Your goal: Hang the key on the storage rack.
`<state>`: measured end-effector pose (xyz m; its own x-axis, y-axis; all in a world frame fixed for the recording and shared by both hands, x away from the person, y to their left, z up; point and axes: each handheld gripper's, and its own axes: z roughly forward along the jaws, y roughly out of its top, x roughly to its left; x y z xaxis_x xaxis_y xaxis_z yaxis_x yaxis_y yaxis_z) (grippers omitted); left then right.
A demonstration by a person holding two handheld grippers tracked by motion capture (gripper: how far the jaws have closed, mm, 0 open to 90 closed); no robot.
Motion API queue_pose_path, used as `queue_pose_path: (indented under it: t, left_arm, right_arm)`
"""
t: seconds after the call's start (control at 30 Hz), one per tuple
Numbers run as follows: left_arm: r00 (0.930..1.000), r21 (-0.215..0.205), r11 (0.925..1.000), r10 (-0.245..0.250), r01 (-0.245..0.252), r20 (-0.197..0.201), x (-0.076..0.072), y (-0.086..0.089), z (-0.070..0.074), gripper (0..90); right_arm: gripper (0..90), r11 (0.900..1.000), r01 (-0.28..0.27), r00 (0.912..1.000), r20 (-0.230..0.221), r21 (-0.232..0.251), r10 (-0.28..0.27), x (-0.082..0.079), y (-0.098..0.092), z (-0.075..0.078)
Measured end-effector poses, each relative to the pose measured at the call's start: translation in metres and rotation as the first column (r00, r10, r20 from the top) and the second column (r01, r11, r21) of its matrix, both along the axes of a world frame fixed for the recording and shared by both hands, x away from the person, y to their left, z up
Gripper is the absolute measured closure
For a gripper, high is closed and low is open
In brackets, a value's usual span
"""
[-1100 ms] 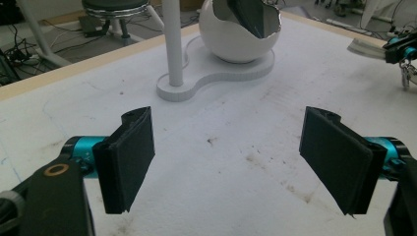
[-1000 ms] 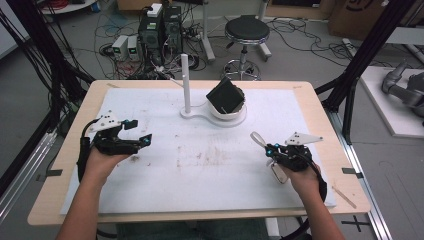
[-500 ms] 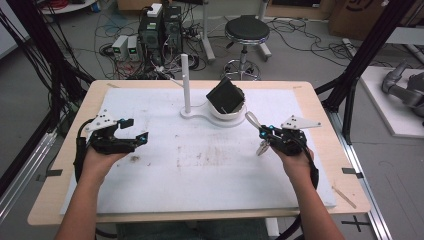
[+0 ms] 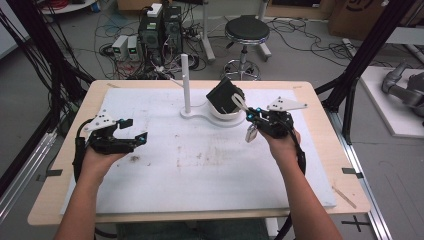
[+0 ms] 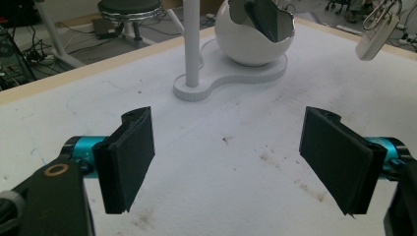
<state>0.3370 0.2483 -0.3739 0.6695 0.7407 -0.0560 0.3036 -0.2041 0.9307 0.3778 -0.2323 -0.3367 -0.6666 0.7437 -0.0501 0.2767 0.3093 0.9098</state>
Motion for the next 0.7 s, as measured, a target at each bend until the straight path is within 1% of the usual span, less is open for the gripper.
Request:
queue_pose_path:
  t: [0.13,0.27,0.3,0.4,0.43,0.5,0.7]
  left_arm:
    - [1.0000,-0.001,1.0000,-0.001,0.001,0.002,0.001,-0.001,0.000,21.1]
    - [1.0000,0.005,1.0000,-0.006,0.006,0.002,0.001,-0.004,0.000,21.1]
    - [1.0000,0.005,1.0000,-0.008,0.008,0.001,0.001,-0.004,0.000,21.1]
    - [1.0000,0.005,1.0000,-0.007,0.007,0.000,0.001,-0.003,0.000,21.1]
    - [1.0000,0.006,1.0000,-0.006,0.006,-0.001,0.001,-0.003,0.000,21.1]
    - [1.0000,0.003,1.0000,-0.008,0.008,-0.001,0.001,-0.002,0.000,21.1]
    - [1.0000,0.002,1.0000,-0.006,0.006,-0.002,0.002,-0.002,0.000,21.1]
  right_arm:
    - [83.0,1.000,-0.015,0.9998,0.015,-0.022,0.015,0.008,0.010,0.010]
    - [83.1,0.999,-0.031,0.9987,0.039,-0.033,0.033,0.015,0.023,0.021]
    - [83.1,0.999,-0.037,0.9987,0.034,-0.038,0.039,0.017,0.027,0.024]
    - [83.0,0.997,-0.048,0.9972,0.054,-0.059,0.052,0.022,0.038,0.031]
    - [83.1,0.997,-0.051,0.9973,0.049,-0.061,0.054,0.023,0.042,0.033]
    - [83.0,0.996,-0.057,0.9958,0.068,-0.068,0.062,0.026,0.048,0.037]
    - [83.1,0.994,-0.069,0.9943,0.076,-0.084,0.075,0.033,0.064,0.046]
